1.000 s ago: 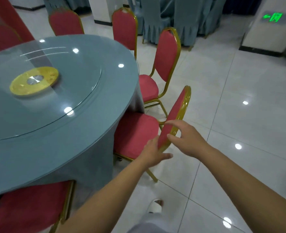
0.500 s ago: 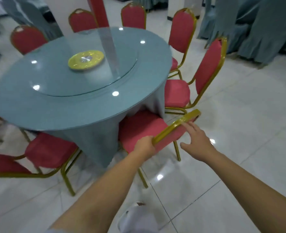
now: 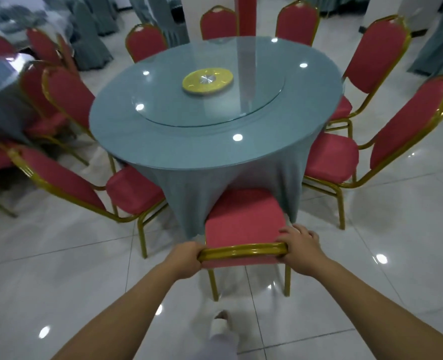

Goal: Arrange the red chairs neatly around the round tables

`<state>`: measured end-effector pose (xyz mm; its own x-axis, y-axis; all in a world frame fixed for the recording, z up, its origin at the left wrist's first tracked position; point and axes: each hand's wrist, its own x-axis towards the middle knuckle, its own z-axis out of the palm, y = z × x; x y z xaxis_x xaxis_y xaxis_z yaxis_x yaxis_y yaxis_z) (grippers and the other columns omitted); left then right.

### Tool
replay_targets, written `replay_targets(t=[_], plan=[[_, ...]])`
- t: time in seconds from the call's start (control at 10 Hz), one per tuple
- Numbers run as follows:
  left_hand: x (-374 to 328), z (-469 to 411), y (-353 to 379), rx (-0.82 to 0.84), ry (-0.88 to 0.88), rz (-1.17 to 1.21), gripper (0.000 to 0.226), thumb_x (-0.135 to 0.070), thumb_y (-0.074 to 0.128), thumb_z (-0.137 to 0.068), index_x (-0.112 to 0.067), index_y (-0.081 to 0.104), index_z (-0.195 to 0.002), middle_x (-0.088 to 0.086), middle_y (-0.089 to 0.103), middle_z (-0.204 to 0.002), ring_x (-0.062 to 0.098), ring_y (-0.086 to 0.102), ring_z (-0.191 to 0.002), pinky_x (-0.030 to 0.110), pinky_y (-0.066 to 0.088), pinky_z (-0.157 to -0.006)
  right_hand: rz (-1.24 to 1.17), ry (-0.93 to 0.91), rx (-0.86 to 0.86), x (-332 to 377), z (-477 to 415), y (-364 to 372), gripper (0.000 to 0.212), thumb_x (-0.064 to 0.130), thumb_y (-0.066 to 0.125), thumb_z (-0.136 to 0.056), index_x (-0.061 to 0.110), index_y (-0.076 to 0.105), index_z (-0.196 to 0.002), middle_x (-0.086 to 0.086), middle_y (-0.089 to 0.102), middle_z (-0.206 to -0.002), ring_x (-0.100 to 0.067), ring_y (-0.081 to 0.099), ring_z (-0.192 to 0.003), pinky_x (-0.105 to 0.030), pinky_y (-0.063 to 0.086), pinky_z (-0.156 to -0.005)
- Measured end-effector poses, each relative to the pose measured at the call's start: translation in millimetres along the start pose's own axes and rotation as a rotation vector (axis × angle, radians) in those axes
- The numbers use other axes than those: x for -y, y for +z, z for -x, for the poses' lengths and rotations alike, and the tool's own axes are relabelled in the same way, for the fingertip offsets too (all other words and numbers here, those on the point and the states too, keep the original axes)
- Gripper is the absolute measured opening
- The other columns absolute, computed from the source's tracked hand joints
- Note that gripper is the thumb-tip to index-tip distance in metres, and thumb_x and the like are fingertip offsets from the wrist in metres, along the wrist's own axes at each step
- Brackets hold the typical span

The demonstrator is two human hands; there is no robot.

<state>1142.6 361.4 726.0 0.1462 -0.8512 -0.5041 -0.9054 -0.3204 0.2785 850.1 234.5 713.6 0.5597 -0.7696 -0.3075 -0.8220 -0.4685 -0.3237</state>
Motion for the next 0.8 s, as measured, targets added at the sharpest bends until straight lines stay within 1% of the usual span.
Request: replay_targets(t=[0.1,0.2,0.3,0.4,0.5,0.6,0.7,0.8], plan=[[4,-15,-10,0.031,-0.015,0.077,0.021,-0.015,0.059,-0.084,-0.027,0.067,-0.098,-0.007,0.064,-0.090,0.016,0.061,-0.089,0.029,0.048,-0.070,-0.013,0.012,0.011,0,-22,-10,0.026,0.045,0.069,-0.081,0.046,0.067,-0.107,0.010,0.041,-0.149,-0.027,0.017,-0.145,-0.053,0.016,-0.113],[10,-33,-29,-0.011,-0.025,0.132,0.026,-0.011,0.057,-0.083,-0.032,0.068,-0.094,-0.013,0.061,-0.083,0.011,0.058,-0.082,0.024,0.040,-0.064,-0.010,0.029,0.014,6,-50,-20,0.027,0.049,0.067,-0.081,0.047,0.067,-0.108,0.009,0.040,-0.150,-0.028,0.017,-0.145,-0.052,0.016,-0.113],[26,-47,-46,-0.063,-0.068,0.152,0.030,-0.010,0.053,-0.084,-0.032,0.069,-0.096,-0.010,0.063,-0.087,0.015,0.060,-0.084,0.028,0.045,-0.070,-0.020,0.020,0.016,24,-73,-25,0.027,0.049,0.066,-0.084,0.046,0.066,-0.111,0.009,0.043,-0.146,-0.027,0.020,-0.143,-0.052,0.017,-0.112],[39,-56,-56,-0.070,-0.061,0.182,0.032,-0.007,0.054,-0.083,-0.036,0.064,-0.095,-0.008,0.064,-0.092,0.018,0.062,-0.090,0.034,0.052,-0.079,-0.022,0.022,0.037,36,-86,-30,0.026,0.046,0.066,-0.084,0.046,0.066,-0.110,0.010,0.046,-0.140,-0.023,0.024,-0.139,-0.050,0.021,-0.108],[46,-62,-53,-0.057,-0.024,0.236,0.035,-0.009,0.057,-0.083,-0.038,0.063,-0.103,-0.009,0.064,-0.096,0.016,0.062,-0.091,0.030,0.051,-0.077,-0.028,0.034,0.073,33,-91,-32,0.027,0.045,0.067,-0.083,0.046,0.065,-0.110,0.012,0.048,-0.136,-0.021,0.026,-0.136,-0.047,0.021,-0.107],[50,-67,-51,-0.022,0.013,0.310,0.035,-0.013,0.063,-0.082,-0.033,0.062,-0.111,-0.003,0.065,-0.104,0.017,0.063,-0.096,0.033,0.054,-0.084,-0.023,0.065,0.086,37,-90,-34,0.034,0.046,0.068,-0.082,0.046,0.061,-0.115,0.013,0.050,-0.128,-0.020,0.032,-0.132,-0.044,0.026,-0.105],[53,-64,-55,0.044,0.028,0.410,0.058,-0.033,0.076,-0.079,-0.031,0.054,-0.132,-0.002,0.061,-0.118,0.014,0.061,-0.105,0.031,0.053,-0.093,-0.061,0.092,0.148,39,-87,-40,0.069,0.059,0.070,-0.075,0.047,0.044,-0.138,0.011,0.044,-0.137,-0.021,0.034,-0.134,-0.044,0.026,-0.109],[50,-49,-66,0.005,0.021,0.467,0.090,-0.061,0.077,-0.072,-0.032,0.039,-0.148,-0.005,0.047,-0.139,0.014,0.051,-0.124,0.027,0.044,-0.101,-0.128,0.041,0.187,47,-73,-60,0.098,0.078,0.066,-0.065,0.043,0.031,-0.149,0.012,0.038,-0.147,-0.018,0.033,-0.139,-0.045,0.027,-0.116]])
